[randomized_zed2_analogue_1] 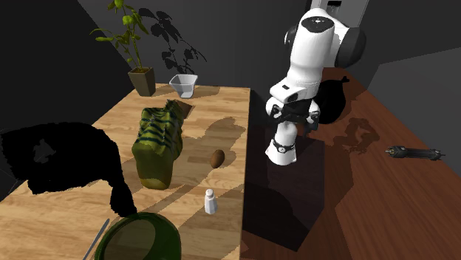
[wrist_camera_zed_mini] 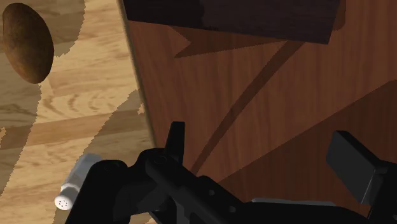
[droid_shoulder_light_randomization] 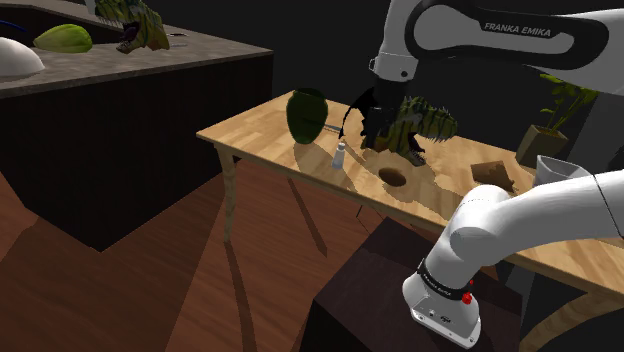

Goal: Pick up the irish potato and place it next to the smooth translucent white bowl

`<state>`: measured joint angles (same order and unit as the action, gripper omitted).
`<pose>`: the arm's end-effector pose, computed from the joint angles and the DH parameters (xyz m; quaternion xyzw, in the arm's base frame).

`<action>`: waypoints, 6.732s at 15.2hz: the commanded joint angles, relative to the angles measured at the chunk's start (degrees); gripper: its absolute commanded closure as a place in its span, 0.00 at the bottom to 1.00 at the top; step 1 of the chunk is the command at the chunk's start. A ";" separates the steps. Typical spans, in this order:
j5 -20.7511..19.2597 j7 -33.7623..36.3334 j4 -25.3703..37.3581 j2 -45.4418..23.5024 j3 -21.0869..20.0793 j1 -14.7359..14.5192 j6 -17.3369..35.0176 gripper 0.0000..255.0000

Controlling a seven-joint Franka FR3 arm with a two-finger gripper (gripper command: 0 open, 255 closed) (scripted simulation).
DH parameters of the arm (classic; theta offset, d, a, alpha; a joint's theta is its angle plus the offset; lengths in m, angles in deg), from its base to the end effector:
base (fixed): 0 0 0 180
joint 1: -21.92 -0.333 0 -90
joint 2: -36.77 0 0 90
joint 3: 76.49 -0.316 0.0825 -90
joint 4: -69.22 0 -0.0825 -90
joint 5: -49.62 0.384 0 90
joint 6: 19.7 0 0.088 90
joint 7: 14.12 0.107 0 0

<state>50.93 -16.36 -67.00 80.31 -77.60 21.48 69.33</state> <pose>0.3104 0.0124 0.5709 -0.9990 -0.0300 0.0318 0.0050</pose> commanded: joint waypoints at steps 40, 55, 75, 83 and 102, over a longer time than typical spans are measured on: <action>-28.15 -31.33 -21.57 -20.58 32.61 12.03 53.46 0.00; -27.95 -31.46 -20.97 -19.00 32.11 12.11 51.30 1.00; -24.63 -33.28 -12.03 -8.58 27.35 11.82 32.08 1.00; -23.20 -34.07 -7.14 -6.79 25.72 11.41 25.42 1.00; -27.77 -46.29 -1.90 1.06 32.25 16.96 15.39 1.00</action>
<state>23.93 -61.01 -69.16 80.67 -46.43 37.70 85.25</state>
